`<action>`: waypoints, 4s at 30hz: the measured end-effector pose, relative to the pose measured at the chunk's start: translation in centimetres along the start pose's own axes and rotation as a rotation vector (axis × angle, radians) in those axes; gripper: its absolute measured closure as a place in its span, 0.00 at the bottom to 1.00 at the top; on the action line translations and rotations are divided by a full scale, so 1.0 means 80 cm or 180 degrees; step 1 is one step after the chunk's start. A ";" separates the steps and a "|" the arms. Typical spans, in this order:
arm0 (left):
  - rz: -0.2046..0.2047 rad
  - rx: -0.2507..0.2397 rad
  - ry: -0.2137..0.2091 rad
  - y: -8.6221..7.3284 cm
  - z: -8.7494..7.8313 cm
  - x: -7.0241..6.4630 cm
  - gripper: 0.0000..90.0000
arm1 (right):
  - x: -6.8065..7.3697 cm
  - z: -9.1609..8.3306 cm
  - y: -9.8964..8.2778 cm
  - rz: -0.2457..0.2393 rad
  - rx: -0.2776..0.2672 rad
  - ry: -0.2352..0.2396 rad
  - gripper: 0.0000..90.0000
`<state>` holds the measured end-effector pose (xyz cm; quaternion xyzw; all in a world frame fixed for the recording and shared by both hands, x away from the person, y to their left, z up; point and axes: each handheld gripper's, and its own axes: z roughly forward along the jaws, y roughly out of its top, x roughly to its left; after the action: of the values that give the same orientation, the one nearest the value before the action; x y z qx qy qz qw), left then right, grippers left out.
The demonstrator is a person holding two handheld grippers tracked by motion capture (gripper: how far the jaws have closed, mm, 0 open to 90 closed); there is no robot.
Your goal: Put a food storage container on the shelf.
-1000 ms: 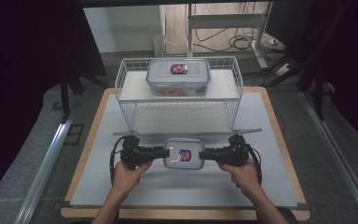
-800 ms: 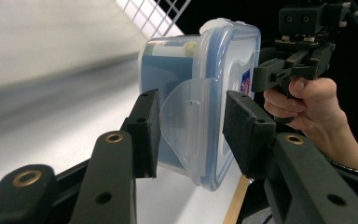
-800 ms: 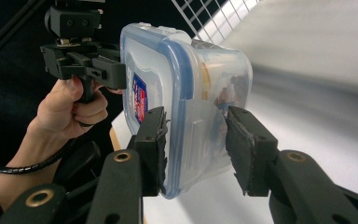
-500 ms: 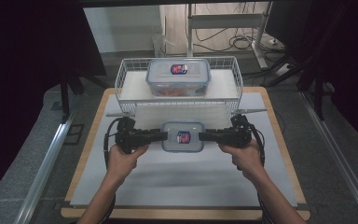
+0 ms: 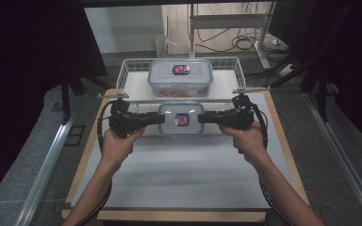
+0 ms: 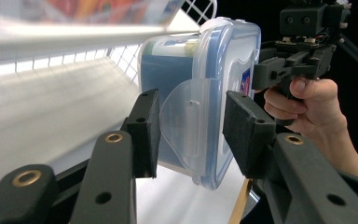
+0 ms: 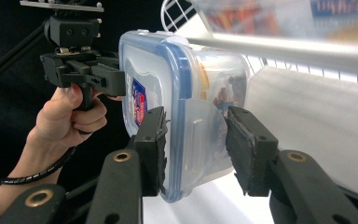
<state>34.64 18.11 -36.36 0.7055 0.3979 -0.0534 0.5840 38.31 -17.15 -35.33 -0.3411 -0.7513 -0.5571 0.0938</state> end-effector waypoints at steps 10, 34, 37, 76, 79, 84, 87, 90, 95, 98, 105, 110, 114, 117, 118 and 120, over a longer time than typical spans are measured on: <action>0.0062 -0.0084 0.0020 0.048 -0.015 -0.011 0.64 | 0.013 -0.005 0.045 -0.0037 -0.0118 0.0024 0.65; -0.0016 -0.0196 0.0013 0.127 -0.022 0.006 0.64 | 0.007 0.000 0.122 -0.0003 -0.0288 0.0001 0.65; -0.0044 -0.0210 0.0002 0.134 -0.017 0.012 0.64 | 0.003 0.000 0.131 0.0032 -0.0307 -0.0033 0.65; -0.0287 -0.0204 0.0271 0.163 0.021 0.043 0.53 | -0.038 0.020 0.164 0.0325 -0.0410 -0.0314 0.56; -0.0261 -0.0214 0.0298 0.161 0.023 0.040 0.48 | -0.039 0.020 0.165 0.0266 -0.0426 -0.0418 0.55; -0.0041 -0.0265 0.0423 0.160 0.020 0.029 0.39 | -0.029 0.017 0.168 -0.0051 -0.0450 -0.0607 0.55; 0.0160 -0.0320 0.0481 0.156 0.012 0.022 0.38 | -0.015 0.010 0.165 -0.0319 -0.0458 -0.0757 0.58; 0.0388 -0.0330 0.0587 0.149 0.005 0.012 0.39 | 0.000 0.001 0.158 -0.0517 -0.0458 -0.0865 0.71; 0.0748 -0.0289 0.0850 0.130 -0.005 -0.005 0.57 | 0.018 -0.007 0.136 -0.0831 -0.0442 -0.0975 0.95; 0.0879 -0.0255 0.0907 0.120 -0.006 -0.009 0.79 | 0.023 -0.005 0.121 -0.0893 -0.0384 -0.0891 0.99; 0.0893 -0.0154 0.0806 0.112 0.009 -0.007 1.00 | 0.022 0.018 0.110 -0.0949 -0.0192 -0.0851 0.99; 0.0900 -0.0126 0.0821 0.111 0.016 -0.007 1.00 | 0.018 0.028 0.110 -0.0941 -0.0150 -0.0851 0.99; 0.0888 -0.0118 0.0836 0.112 0.020 -0.005 0.98 | 0.014 0.030 0.112 -0.0914 -0.0157 -0.0871 0.99; 0.0864 -0.0103 0.0866 0.114 0.025 -0.004 0.97 | 0.011 0.031 0.114 -0.0892 -0.0169 -0.0889 0.99; 0.0854 -0.0107 0.0871 0.114 0.026 -0.004 0.97 | 0.010 0.031 0.115 -0.0878 -0.0171 -0.0890 0.99; 0.0858 -0.0119 0.0850 0.114 0.027 -0.004 0.97 | 0.008 0.031 0.115 -0.0875 -0.0174 -0.0889 0.99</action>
<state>40.98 16.06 -29.74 0.7423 0.3748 0.1268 0.5408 44.08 -13.29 -28.78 -0.3117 -0.7812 -0.5321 -0.0975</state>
